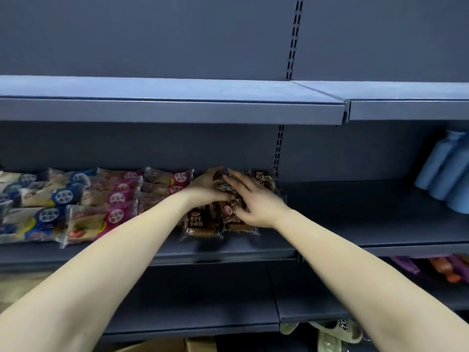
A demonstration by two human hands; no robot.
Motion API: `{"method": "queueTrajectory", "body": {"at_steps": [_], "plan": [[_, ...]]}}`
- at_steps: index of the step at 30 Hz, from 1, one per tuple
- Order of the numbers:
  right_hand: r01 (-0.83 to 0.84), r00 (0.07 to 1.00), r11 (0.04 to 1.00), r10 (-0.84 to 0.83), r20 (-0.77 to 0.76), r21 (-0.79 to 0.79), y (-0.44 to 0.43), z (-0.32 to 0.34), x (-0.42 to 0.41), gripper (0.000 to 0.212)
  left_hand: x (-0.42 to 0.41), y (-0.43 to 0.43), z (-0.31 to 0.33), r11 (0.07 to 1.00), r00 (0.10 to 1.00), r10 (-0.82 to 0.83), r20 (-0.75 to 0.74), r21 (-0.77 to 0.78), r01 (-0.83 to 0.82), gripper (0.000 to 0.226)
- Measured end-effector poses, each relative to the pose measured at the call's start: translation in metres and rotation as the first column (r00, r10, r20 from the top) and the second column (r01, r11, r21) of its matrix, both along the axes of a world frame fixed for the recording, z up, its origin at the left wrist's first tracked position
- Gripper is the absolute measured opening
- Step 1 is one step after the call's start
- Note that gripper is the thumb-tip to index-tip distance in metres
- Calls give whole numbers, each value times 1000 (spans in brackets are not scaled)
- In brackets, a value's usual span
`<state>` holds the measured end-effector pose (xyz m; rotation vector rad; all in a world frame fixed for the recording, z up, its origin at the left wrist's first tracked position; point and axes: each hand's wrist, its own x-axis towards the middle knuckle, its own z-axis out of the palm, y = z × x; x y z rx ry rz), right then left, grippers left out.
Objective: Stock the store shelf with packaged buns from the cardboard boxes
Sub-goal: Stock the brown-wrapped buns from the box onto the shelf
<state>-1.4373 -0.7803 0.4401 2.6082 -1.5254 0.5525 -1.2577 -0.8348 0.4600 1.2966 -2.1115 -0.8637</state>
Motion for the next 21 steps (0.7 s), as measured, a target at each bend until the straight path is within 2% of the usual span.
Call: {"method": "queueTrajectory", "body": {"at_steps": [3, 6, 8, 10, 13, 16, 19, 21], "plan": [[13, 997, 999, -10, 79, -37, 7, -9, 12, 64, 2, 6, -1, 999, 993, -24, 112, -40, 28, 89], [29, 996, 995, -21, 82, -100, 13, -19, 14, 56, 9, 10, -8, 999, 997, -35, 70, -6, 35, 87], [38, 995, 993, -27, 98, -114, 17, -23, 13, 50, 14, 12, -16, 997, 1000, -16, -4, 78, 16, 81], [50, 991, 993, -36, 129, -106, 19, -24, 12, 42, 16, 18, -22, 985, 990, 14, -142, 175, 12, 61], [120, 961, 990, -97, 260, -76, 22, -20, 12, 34, 12, 24, -31, 972, 949, 29, -313, 232, 47, 49], [244, 865, 969, -199, 460, -40, 27, -14, 13, 31, 5, 27, -36, 952, 912, 70, -404, 300, 60, 59], [331, 748, 944, -254, 613, -13, 31, -14, 10, 27, -4, 29, -39, 954, 896, 132, -424, 299, 1, 54], [360, 718, 933, -280, 637, 5, 33, -19, 4, 29, -11, 32, -39, 934, 797, 222, -561, 358, -7, 44]]}}
